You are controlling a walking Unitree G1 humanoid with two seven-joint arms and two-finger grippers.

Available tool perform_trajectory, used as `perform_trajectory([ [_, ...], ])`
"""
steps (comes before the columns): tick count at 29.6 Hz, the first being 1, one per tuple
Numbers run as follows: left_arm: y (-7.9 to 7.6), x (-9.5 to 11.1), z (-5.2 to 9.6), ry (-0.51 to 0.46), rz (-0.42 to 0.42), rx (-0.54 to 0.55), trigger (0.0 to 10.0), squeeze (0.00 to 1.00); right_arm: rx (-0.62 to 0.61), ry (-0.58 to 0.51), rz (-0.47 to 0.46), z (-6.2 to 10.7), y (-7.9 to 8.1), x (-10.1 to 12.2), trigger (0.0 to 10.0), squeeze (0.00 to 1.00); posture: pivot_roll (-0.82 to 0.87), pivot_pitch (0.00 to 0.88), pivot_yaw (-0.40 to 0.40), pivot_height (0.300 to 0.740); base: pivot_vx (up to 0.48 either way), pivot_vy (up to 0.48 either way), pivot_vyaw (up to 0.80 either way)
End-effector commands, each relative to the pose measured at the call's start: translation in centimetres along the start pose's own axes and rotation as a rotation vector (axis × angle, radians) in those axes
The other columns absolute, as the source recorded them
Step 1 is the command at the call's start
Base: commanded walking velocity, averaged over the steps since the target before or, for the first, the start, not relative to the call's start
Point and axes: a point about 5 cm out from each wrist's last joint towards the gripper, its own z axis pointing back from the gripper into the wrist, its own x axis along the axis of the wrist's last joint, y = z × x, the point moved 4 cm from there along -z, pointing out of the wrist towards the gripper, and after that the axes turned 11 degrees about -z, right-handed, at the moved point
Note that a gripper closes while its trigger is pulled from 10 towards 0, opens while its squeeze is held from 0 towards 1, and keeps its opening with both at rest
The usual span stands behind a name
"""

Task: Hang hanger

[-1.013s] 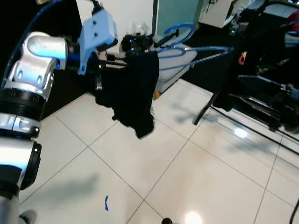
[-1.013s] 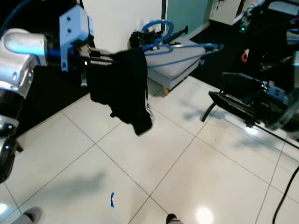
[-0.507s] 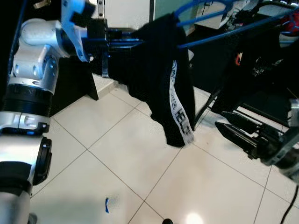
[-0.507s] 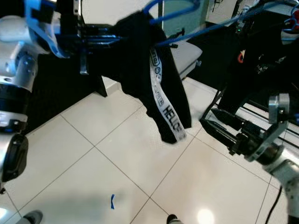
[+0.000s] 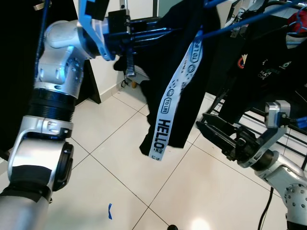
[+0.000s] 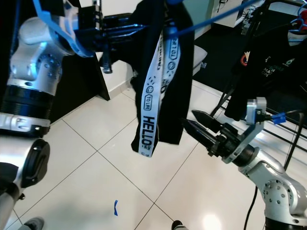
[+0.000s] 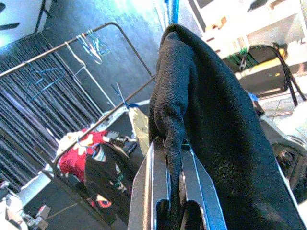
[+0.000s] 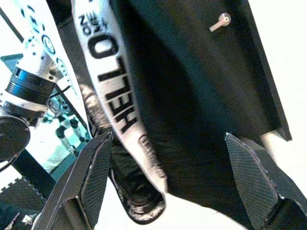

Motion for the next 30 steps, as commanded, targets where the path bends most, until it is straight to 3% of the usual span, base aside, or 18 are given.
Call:
perform_trajectory([
  [1,0.3,0.5,-0.3,-0.034,-0.016,0.036,10.0,0.00,-0.022,0.035,0.023,-1.0,0.1,-0.6,10.0,0.00,-0.02,0.143,0.033,0.740,0.000,0.000,0.00],
  [5,0.6,0.5,-0.7,-0.041,-0.021,0.067,10.0,0.00,-0.134,0.032,0.060,-1.8,-1.6,-0.5,10.0,0.00,-0.02,0.144,0.035,0.740,0.000,0.000,0.00],
  [15,2.0,0.4,-1.3,-0.038,-0.038,0.160,10.0,0.00,-0.185,0.059,0.077,-1.8,-2.2,-0.7,10.0,0.00,-0.02,0.145,0.036,0.740,0.000,0.000,0.00],
  [19,2.1,1.3,-2.0,-0.084,-0.038,0.180,10.0,0.00,-0.316,0.126,0.122,-1.8,-4.1,-1.9,10.0,0.00,-0.02,0.149,0.036,0.740,0.000,0.000,0.00],
  [24,2.3,1.7,-2.3,-0.102,-0.042,0.194,10.0,0.00,-0.337,0.127,0.122,-2.1,-4.6,-2.2,10.0,0.00,-0.02,0.149,0.036,0.740,0.000,0.000,0.00],
  [25,2.4,1.8,-2.5,-0.104,-0.045,0.199,10.0,0.00,-0.358,0.118,0.117,-2.2,-5.0,-2.3,1.5,0.00,-0.01,0.149,0.035,0.740,0.000,0.000,0.00],
  [26,2.5,1.8,-2.5,-0.103,-0.049,0.202,10.0,0.00,-0.369,0.118,0.120,-2.3,-5.3,-2.4,0.0,0.00,-0.01,0.149,0.035,0.740,0.000,0.000,0.00],
  [28,2.5,1.8,-2.5,-0.099,-0.053,0.203,10.0,0.00,-0.374,0.116,0.126,-2.3,-5.4,-2.3,0.0,0.00,-0.01,0.149,0.035,0.740,0.000,0.000,0.00],
  [30,2.7,0.5,-1.6,-0.014,-0.082,0.218,10.0,0.00,-0.404,0.073,0.139,-1.8,-5.7,-1.0,0.0,0.00,-0.01,0.149,0.033,0.740,0.000,0.000,0.00],
])
